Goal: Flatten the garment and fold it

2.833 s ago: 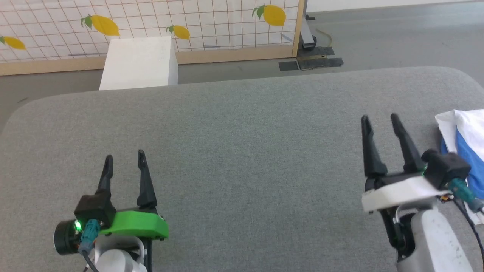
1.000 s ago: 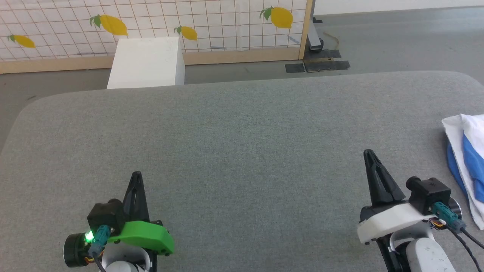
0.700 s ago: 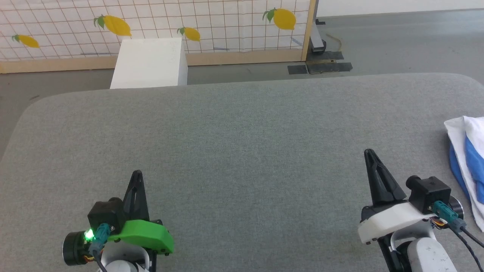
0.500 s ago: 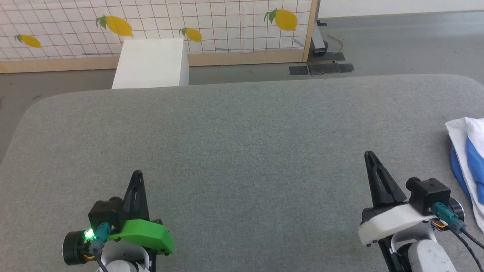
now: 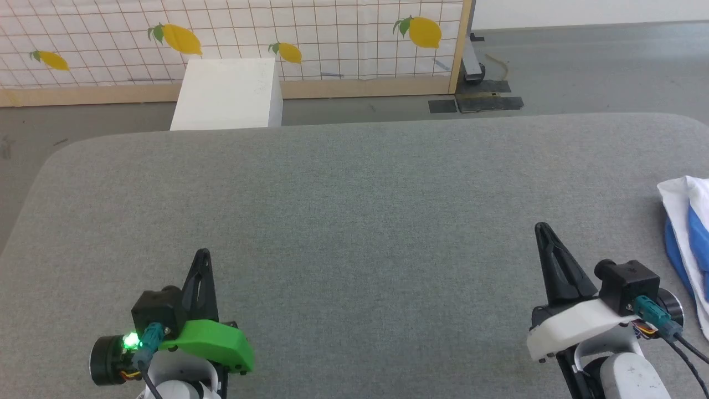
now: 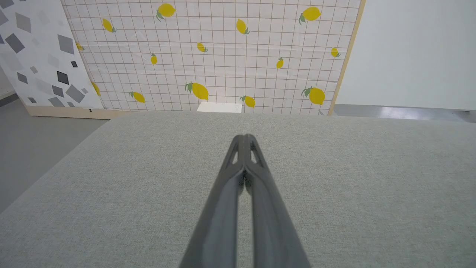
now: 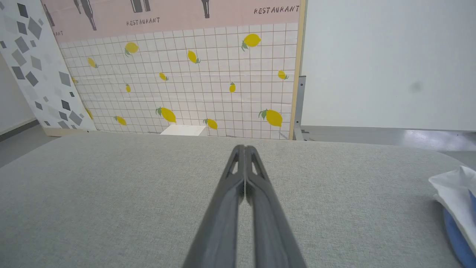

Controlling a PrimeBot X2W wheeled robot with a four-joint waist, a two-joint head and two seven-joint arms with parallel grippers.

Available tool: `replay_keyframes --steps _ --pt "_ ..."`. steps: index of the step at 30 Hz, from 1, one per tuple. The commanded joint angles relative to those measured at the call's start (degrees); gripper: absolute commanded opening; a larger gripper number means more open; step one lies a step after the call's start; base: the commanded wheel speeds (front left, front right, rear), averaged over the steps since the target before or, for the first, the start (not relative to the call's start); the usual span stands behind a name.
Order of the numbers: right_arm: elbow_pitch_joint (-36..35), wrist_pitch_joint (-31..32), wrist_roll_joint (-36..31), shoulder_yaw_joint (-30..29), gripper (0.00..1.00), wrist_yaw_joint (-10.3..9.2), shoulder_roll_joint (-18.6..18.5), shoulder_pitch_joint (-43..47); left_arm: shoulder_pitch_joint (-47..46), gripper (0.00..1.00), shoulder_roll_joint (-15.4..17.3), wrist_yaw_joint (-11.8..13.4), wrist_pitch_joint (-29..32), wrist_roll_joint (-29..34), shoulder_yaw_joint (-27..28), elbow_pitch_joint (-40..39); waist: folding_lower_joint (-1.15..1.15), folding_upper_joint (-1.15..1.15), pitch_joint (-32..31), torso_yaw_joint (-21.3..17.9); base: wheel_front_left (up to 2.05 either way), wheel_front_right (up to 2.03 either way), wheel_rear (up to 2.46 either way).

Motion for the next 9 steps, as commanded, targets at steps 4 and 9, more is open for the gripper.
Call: replay_keyframes --steps 4,9 --pt "-0.9 0.7 -1.0 -0.2 0.00 -0.04 0.0 1.2 0.8 0.00 -0.2 -0.4 0.7 0.8 0.4 -0.6 0.00 0.00 -0.1 0.2 0.00 0.00 0.00" --pt "-1.4 1.3 -1.4 -0.3 0.00 -0.04 0.0 1.5 0.8 0.00 -0.3 -0.6 1.3 1.3 0.5 -0.9 0.00 0.00 -0.2 0.5 0.00 0.00 0.00"
